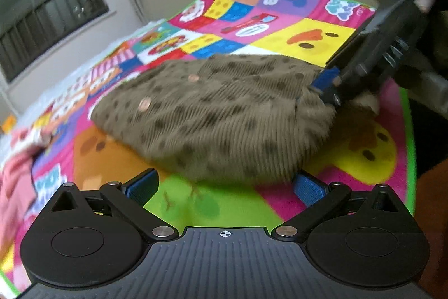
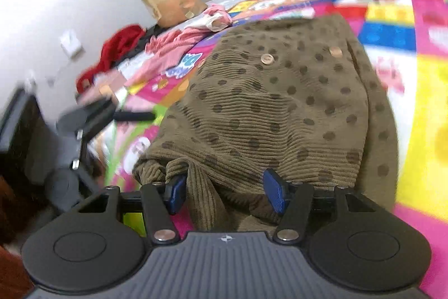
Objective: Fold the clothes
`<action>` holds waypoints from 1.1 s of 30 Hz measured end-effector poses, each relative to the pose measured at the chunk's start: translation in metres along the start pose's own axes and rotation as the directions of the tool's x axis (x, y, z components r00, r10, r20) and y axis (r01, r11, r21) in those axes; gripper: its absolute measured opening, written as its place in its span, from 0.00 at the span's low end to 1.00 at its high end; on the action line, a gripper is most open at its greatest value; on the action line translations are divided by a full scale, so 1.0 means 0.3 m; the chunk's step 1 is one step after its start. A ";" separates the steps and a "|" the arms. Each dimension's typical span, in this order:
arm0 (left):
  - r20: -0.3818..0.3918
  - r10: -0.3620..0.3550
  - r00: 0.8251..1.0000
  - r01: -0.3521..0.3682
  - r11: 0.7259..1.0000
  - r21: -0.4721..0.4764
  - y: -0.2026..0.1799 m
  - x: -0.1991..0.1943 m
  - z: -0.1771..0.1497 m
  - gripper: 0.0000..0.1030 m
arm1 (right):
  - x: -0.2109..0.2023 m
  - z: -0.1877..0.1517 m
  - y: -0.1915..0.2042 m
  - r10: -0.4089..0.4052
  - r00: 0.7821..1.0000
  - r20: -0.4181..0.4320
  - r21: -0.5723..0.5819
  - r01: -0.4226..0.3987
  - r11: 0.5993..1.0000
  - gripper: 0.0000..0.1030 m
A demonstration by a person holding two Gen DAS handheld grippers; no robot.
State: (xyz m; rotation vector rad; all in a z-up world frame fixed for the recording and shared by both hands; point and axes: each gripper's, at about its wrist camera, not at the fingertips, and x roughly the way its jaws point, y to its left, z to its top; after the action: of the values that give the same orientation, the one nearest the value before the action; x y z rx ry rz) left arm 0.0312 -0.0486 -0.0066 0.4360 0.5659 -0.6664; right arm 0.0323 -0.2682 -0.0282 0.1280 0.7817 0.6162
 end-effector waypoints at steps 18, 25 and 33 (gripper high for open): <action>0.053 -0.100 0.994 0.109 0.969 -0.224 0.098 0.054 0.062 1.00 | 0.024 -0.131 0.236 -0.288 0.914 0.286 -0.647 0.406 0.646 0.87; 0.081 -0.108 0.991 0.117 0.985 -0.123 0.102 -0.026 0.026 1.00 | 0.046 0.048 0.219 -0.199 0.953 0.227 -0.575 0.296 0.763 0.37; 0.052 -0.014 0.999 0.010 0.997 0.070 0.103 -0.019 -0.015 1.00 | 0.015 0.126 0.206 -0.153 0.979 0.136 -0.522 0.202 0.828 0.24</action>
State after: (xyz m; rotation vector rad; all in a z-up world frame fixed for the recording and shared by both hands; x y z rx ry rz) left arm 0.0470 -0.0217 -0.0006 0.4797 0.4971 -0.7086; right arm 0.0319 -0.2109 0.0163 -0.4278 0.5025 0.6248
